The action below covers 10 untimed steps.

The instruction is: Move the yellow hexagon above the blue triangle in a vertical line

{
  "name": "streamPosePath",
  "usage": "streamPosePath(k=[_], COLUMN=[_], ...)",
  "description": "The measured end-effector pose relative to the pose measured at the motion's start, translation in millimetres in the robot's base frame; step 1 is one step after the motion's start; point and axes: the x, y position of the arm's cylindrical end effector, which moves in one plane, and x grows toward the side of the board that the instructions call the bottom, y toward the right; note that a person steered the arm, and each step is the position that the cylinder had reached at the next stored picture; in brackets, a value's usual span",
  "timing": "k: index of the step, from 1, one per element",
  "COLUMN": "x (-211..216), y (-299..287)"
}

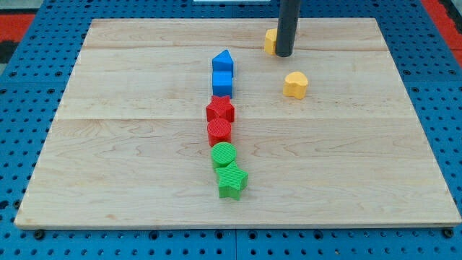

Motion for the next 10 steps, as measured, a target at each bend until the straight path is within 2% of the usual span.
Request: streamPosePath(k=[3, 4, 6, 7, 10], x=[-78, -72, -27, -20, -17], y=[17, -2, -48, -11, -89])
